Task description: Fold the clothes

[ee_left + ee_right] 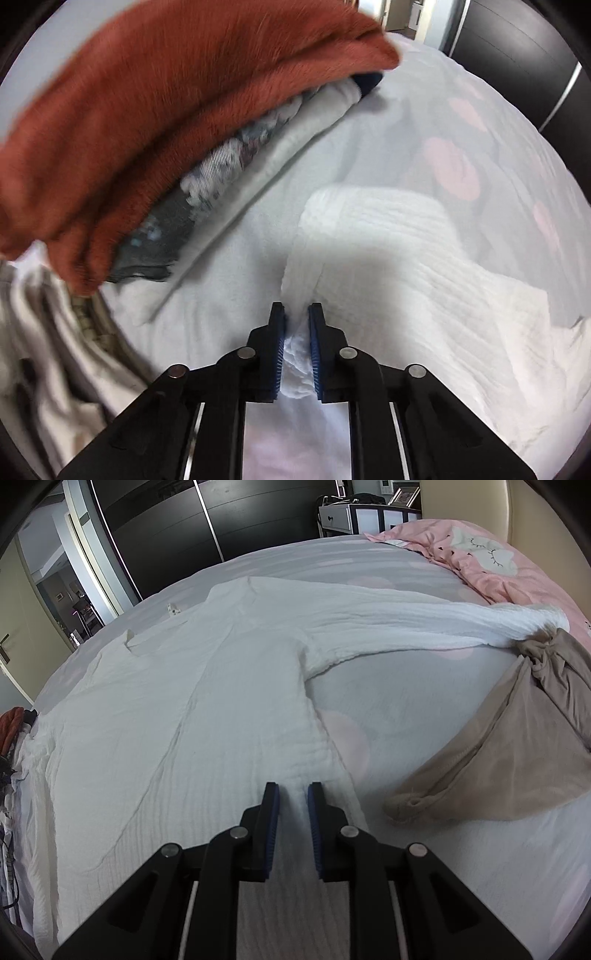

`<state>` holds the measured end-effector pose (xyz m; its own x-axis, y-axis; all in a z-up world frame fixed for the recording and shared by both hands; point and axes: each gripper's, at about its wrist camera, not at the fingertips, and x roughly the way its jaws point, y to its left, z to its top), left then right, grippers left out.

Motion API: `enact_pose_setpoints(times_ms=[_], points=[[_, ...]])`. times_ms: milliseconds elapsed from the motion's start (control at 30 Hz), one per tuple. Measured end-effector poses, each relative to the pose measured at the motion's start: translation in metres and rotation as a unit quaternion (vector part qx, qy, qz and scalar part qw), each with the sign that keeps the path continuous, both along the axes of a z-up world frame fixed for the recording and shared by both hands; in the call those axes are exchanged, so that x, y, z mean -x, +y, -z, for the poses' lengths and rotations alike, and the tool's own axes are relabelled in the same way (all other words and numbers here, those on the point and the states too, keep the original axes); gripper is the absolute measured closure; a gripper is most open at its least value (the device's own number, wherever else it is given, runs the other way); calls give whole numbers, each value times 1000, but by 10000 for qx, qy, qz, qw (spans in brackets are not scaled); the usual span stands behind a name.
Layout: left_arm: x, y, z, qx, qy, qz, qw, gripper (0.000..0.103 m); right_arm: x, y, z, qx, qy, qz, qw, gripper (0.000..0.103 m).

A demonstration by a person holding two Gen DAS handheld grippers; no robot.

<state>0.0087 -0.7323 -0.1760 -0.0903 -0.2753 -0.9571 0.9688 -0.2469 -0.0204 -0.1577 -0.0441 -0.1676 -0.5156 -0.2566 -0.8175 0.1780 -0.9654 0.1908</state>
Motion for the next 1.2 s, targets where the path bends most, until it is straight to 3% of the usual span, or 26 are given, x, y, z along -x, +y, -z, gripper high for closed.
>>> enact_pose_setpoints(times_ms=[133, 200, 267, 333, 400, 467, 533, 633, 767, 833, 933, 1000, 1200], points=[[-7, 5, -9, 388, -818, 34, 9959, 92, -1, 3, -2, 87, -31, 27, 10000, 86], [-19, 3, 7, 258, -1239, -116, 9919, 92, -1, 3, -2, 109, -40, 23, 9999, 86], [-24, 6, 23, -6, -1345, -150, 9908, 91, -1, 3, -2, 123, -60, 14, 9999, 86], [-24, 13, 30, -48, -1498, -74, 9887, 87, 1, 3, -2, 127, -93, -13, 9999, 86], [-20, 23, 26, 149, -1705, 115, 9852, 72, 2, 4, -2, 139, -127, -43, 9998, 86], [-21, 36, 13, 168, -1731, 192, 9846, 63, 3, 7, -4, 237, -172, -28, 9996, 86], [-23, 53, -2, 215, -1670, 303, 9853, 63, 4, 12, -7, 381, -198, 47, 9991, 86], [-18, 101, -29, 11, -1237, 847, 9887, 63, 5, 24, -14, 526, -157, 209, 9983, 86], [-13, 165, -66, -266, -646, 1569, 9851, 63, 6, 39, -12, 875, -555, 117, 9946, 82], [-3, 186, -69, -391, -499, 2083, 9760, 62, -1, 43, -14, 873, -587, 48, 9944, 81], [20, 234, -84, -552, -361, 2976, 9524, 61, -12, 47, -17, 880, -690, -136, 9936, 81], [13, 286, -96, -516, -385, 3439, 9368, 61, -22, 53, -19, 1070, -811, -172, 9908, 80], [-11, 335, -86, -448, -629, 4041, 9114, 61, -47, 64, -23, 1142, -1040, -90, 9880, 80]])
